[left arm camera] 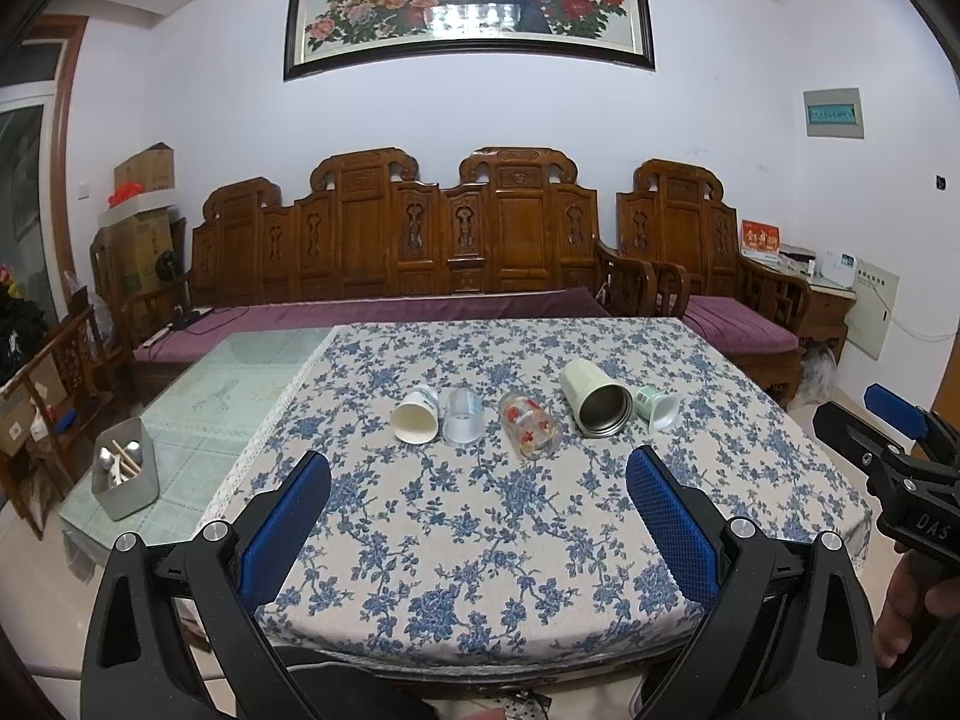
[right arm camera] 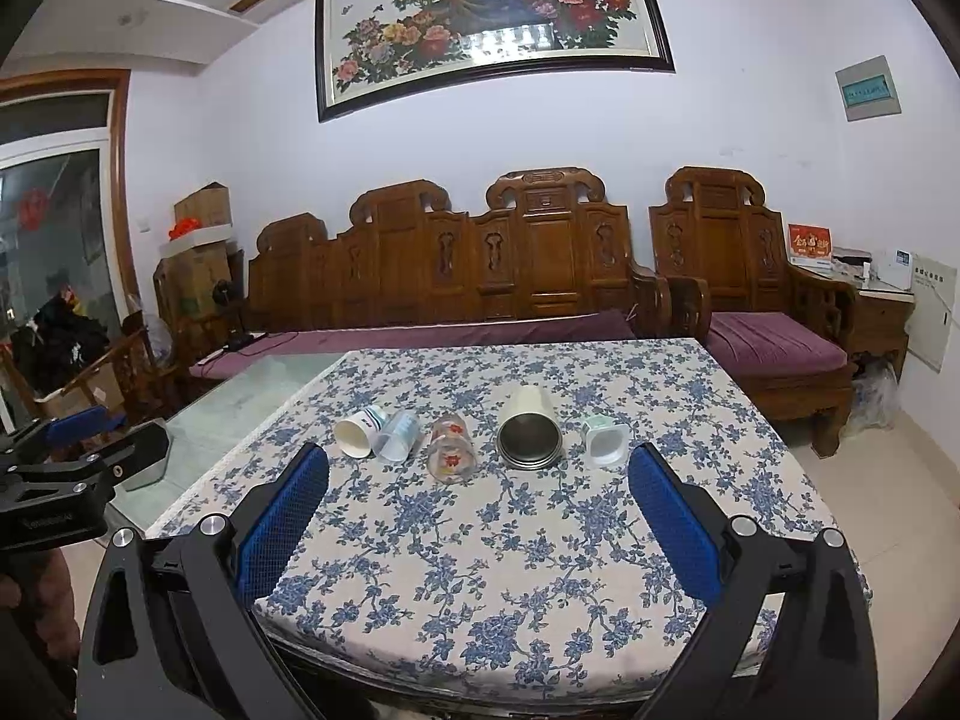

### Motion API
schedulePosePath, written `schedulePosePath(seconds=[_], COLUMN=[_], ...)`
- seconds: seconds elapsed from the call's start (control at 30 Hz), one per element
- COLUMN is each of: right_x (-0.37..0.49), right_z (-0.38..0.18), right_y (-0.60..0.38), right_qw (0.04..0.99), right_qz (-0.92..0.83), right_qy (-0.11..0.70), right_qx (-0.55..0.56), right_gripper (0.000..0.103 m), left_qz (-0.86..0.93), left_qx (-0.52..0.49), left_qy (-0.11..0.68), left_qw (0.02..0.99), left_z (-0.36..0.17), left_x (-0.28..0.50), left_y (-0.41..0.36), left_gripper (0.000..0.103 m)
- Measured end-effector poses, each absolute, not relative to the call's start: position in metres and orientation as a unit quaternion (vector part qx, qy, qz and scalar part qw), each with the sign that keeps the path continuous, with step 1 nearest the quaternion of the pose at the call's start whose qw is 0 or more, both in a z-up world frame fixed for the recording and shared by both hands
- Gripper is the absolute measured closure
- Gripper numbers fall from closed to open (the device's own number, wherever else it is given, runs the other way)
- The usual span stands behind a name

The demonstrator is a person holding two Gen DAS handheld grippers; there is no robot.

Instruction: Flip cup upside down

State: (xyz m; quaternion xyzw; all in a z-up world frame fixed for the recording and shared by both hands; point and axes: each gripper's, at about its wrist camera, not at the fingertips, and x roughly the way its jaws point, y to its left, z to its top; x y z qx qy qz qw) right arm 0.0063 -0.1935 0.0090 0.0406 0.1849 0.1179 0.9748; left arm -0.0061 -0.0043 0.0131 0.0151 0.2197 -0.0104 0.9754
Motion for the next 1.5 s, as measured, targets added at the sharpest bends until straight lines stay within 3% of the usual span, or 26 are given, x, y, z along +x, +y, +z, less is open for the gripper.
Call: schedulePosePath(seconds=[1.5], right_x=[0.001], right_z=[0.016], right_y=[-0.194], right_qw=[0.976], right_qz=[0.119], right_qy=[0.178], right_qx=[0.043], right_gripper=[0.002], left_qz=[-0.014], left_qx=[0.016], left_qy=[0.227], left_qw=[0.974], left_z=[0.000], left_x=[-0.002], left_y=[-0.005], left_gripper=[0.008])
